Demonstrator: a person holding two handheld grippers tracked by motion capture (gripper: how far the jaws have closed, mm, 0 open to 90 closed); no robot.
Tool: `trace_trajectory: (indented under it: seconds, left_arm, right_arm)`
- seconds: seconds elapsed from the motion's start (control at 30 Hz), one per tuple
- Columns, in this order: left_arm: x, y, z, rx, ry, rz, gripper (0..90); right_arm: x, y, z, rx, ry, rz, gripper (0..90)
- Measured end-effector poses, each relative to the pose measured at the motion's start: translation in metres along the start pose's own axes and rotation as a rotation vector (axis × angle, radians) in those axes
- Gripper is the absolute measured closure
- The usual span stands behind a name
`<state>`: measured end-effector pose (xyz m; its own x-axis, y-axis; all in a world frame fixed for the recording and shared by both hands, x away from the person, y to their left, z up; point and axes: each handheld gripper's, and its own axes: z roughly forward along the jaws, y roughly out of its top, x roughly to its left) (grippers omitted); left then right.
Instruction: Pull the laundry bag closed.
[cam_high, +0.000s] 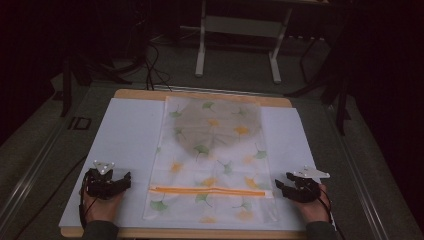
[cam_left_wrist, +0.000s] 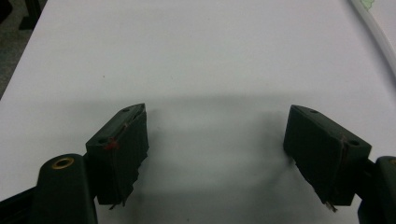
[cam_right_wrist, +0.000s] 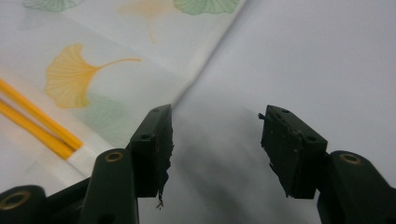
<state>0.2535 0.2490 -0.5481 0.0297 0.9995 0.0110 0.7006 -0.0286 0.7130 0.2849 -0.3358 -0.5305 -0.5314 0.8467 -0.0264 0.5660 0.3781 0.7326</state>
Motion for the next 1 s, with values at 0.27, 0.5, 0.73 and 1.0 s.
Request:
trace_trajectory:
  seconds: [0.27,0.5,0.73,1.0]
  left_arm:
    - [0.006,0.000,-0.008,0.004,-0.041,0.014,50.0]
    - [0.004,-0.001,-0.016,0.026,-0.148,0.083,52.9]
    - [0.000,0.001,-0.020,0.022,-0.200,0.123,55.6]
    - [-0.009,0.000,-0.030,-0.006,-0.289,0.190,59.0]
  right_arm:
    - [0.007,0.006,-0.005,-0.005,0.023,-0.027,44.2]
    - [0.018,0.015,-0.004,0.019,0.054,-0.086,48.4]
    - [0.025,0.024,-0.003,0.029,0.092,-0.126,48.4]
    - [0.046,0.046,-0.001,0.013,0.177,-0.200,47.9]
